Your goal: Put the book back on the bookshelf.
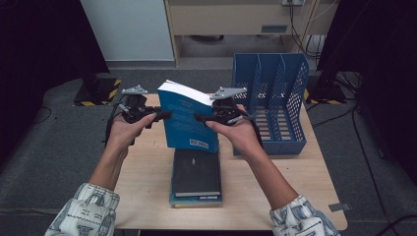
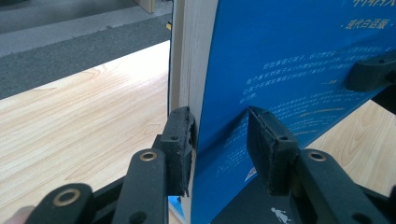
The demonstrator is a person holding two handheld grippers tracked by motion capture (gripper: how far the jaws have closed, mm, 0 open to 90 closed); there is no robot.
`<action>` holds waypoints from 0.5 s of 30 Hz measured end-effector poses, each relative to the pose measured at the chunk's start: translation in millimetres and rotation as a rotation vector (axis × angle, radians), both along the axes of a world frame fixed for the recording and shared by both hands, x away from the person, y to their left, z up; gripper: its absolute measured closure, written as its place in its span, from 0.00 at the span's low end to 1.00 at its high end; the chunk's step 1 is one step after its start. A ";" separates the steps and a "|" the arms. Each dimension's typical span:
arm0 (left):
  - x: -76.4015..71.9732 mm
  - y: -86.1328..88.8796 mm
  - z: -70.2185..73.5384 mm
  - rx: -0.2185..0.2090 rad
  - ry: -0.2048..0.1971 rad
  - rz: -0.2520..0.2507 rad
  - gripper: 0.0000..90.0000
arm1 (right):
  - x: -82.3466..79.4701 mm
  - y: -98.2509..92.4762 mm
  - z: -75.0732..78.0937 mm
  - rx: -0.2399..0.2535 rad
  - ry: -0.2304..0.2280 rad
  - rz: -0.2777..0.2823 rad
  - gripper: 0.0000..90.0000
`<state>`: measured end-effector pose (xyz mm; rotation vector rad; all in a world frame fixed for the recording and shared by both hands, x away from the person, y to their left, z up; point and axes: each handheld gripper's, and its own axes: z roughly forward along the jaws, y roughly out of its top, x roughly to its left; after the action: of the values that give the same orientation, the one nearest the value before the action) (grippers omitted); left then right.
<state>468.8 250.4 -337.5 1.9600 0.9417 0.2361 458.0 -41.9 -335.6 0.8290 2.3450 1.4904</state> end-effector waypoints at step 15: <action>-16.3 9.8 -17.1 -0.004 -0.043 0.053 0.55 | 0.2 0.8 2.1 0.002 -0.008 0.021 0.62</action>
<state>452.5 260.2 -354.6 1.9203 0.9662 0.3046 458.2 -41.1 -333.5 0.7998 2.3539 1.5015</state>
